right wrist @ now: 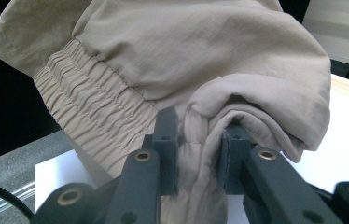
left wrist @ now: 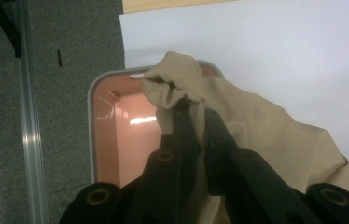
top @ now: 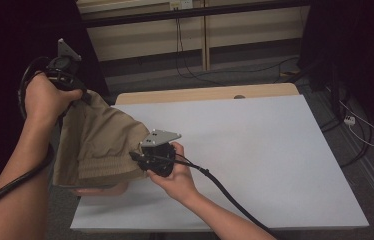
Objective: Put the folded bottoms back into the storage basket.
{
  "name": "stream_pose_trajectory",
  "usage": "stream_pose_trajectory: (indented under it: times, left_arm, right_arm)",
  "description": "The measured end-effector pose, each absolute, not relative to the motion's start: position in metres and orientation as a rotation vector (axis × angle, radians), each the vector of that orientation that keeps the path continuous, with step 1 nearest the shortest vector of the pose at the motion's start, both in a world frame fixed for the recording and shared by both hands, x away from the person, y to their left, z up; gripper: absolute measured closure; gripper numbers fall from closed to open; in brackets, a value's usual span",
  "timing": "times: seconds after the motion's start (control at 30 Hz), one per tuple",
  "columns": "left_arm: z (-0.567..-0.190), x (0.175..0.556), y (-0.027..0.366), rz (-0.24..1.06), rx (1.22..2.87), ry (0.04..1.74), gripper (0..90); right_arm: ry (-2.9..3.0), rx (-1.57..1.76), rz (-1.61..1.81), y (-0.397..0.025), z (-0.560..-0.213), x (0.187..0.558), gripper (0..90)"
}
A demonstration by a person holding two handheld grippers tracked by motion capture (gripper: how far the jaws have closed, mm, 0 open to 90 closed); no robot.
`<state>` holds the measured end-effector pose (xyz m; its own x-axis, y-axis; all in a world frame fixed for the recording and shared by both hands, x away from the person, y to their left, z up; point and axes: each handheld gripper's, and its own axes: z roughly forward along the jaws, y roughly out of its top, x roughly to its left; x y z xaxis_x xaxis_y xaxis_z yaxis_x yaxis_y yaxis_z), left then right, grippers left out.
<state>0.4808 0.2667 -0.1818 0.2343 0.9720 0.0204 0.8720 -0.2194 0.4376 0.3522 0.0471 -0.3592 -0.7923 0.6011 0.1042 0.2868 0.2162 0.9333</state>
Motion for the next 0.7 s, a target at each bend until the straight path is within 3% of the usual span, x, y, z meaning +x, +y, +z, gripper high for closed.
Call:
stream_pose_trajectory:
  times: [0.7]
  left_arm:
    - [-0.181,0.481,0.274,0.445,2.167,1.718,86.3]
  right_arm:
    - [2.227,0.787,1.594,0.059,-0.357,0.351,71.1]
